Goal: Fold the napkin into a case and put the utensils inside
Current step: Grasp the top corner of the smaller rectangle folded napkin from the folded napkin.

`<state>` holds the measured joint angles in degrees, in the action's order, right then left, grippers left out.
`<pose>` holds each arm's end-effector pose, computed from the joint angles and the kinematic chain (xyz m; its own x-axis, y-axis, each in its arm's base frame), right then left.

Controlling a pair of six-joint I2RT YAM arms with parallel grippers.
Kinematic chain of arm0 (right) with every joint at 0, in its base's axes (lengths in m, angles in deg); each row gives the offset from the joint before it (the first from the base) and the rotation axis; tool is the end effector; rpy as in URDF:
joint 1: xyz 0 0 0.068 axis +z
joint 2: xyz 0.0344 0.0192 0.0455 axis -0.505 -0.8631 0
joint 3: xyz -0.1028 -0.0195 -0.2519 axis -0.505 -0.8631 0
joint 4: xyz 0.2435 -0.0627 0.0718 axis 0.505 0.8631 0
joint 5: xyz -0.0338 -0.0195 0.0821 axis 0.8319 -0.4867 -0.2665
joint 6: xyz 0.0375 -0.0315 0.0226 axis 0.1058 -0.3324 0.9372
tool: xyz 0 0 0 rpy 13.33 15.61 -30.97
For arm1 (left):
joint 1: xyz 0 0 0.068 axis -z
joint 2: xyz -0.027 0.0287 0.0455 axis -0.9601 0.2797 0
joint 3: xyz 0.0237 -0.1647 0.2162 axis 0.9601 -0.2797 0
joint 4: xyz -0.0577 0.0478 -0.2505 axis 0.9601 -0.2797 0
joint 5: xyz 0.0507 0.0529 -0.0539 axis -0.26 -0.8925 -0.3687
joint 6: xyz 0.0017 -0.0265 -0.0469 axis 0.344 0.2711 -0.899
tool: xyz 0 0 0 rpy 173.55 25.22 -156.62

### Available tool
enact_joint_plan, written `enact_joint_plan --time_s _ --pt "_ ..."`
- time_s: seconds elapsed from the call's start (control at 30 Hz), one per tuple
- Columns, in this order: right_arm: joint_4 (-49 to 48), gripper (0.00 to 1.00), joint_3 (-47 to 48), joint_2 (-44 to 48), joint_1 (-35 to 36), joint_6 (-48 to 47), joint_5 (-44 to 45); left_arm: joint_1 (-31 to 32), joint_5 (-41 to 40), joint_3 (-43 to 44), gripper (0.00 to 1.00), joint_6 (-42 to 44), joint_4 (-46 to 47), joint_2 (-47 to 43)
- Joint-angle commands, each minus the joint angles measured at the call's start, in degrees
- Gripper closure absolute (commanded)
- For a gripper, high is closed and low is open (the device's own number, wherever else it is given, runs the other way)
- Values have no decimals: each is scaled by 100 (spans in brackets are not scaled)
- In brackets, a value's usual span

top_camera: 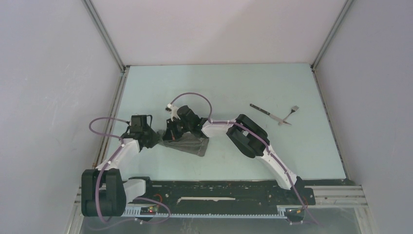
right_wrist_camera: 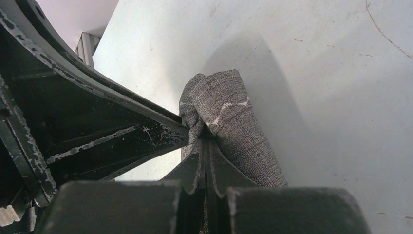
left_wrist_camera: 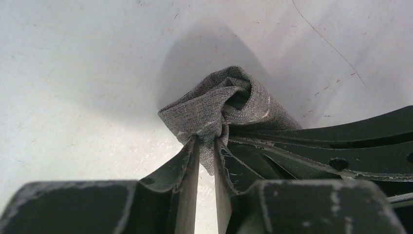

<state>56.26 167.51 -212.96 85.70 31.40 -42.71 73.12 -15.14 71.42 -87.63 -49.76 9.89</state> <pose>0.2910 0.4523 0.1120 -0.7166 -0.2519 -0.6505 -0.6964 0.3114 0.6466 0.2026 0.0025 0.1678 -0.6150 -0.6699 -0.4160 -0.5647 0.7424 -0.3606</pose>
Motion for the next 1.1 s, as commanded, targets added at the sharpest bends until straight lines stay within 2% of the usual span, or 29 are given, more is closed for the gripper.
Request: enact_joint_plan --time_s 0.0,0.13,0.33,0.4,0.47,0.57,0.63,0.67,0.7,0.77,0.93,1.07 --pt "440 100 108 17 121 -149 -113 14 -91 271 82 98 176 93" --pt "431 100 122 4 145 -171 -176 12 -60 264 99 145 167 -16" --pt "334 100 97 76 151 -113 -164 17 -50 -132 100 208 274 -721" --pt "239 100 56 91 126 -34 -192 19 -5 -228 92 166 343 -829" --pt "244 100 55 83 116 -12 -197 15 133 -240 76 138 284 -845" --pt "250 100 26 80 102 -27 -196 17 169 -246 68 104 175 -888" --pt "239 100 21 70 93 -21 -190 17 121 -279 68 104 130 -943" --pt "241 100 24 70 88 -23 -202 12 85 -268 71 111 88 -946" --pt "241 100 17 76 92 -25 -199 14 62 -256 79 123 40 -936" --pt "250 100 18 79 96 -39 -189 11 56 -268 83 118 -15 -913" --pt "266 100 47 61 96 -46 -181 271 57 -325 76 105 -94 -780" --pt "268 100 46 61 105 -47 -171 315 53 -360 75 50 -100 -741"
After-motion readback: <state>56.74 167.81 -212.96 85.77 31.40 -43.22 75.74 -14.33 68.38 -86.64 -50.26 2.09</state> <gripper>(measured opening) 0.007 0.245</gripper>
